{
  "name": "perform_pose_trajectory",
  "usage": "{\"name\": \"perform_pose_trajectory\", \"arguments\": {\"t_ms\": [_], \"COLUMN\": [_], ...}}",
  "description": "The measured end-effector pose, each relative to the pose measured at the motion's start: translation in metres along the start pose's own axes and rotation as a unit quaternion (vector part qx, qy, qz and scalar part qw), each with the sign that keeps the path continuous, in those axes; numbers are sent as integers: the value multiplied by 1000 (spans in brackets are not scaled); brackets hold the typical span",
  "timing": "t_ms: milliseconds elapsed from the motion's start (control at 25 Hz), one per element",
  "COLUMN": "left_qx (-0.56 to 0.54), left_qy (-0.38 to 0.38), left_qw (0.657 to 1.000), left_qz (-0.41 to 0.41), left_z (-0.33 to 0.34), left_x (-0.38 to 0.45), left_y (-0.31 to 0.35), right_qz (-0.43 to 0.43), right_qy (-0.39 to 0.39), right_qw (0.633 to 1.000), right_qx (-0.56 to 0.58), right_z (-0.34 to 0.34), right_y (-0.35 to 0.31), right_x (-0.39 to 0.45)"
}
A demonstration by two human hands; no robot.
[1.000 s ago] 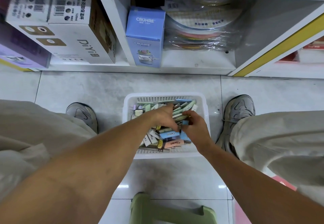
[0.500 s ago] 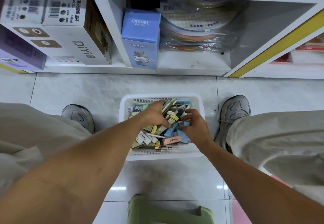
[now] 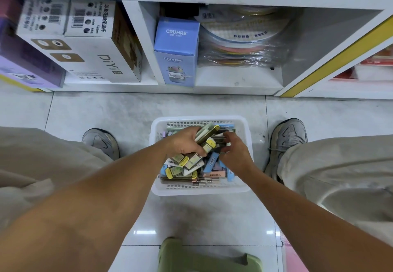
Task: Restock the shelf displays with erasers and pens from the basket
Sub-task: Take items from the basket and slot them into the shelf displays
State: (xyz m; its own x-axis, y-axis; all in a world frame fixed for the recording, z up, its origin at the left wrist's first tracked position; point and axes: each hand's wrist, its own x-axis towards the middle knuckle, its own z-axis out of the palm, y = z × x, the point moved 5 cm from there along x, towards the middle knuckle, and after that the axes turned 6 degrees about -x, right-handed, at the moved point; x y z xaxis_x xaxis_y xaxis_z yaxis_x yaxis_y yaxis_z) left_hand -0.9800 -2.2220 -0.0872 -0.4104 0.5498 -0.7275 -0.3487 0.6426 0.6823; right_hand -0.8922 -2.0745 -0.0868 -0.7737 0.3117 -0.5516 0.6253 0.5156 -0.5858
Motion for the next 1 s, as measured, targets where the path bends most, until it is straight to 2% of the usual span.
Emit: {"name": "perform_pose_trajectory", "arguments": {"t_ms": [200,560,760,1000], "left_qx": [1,-19,-50,-96], "left_qy": [10,19,-8,35], "left_qw": [1000,998,997,993], "left_qz": [-8,65,57,57], "left_z": [-13,-25,-21,-18], "left_x": [-9,-32,-31,-21], "left_y": [0,7,8,15], "right_qz": [-3,-111,-103,-51], "right_qy": [6,-40,-33,37], "right_qw": [999,986,981,994], "right_qx": [-52,-120,-163,-88], "right_z": [1,-9,-23,-52], "right_y": [-1,-33,-27,-11], "right_x": [4,5,12,13]}}
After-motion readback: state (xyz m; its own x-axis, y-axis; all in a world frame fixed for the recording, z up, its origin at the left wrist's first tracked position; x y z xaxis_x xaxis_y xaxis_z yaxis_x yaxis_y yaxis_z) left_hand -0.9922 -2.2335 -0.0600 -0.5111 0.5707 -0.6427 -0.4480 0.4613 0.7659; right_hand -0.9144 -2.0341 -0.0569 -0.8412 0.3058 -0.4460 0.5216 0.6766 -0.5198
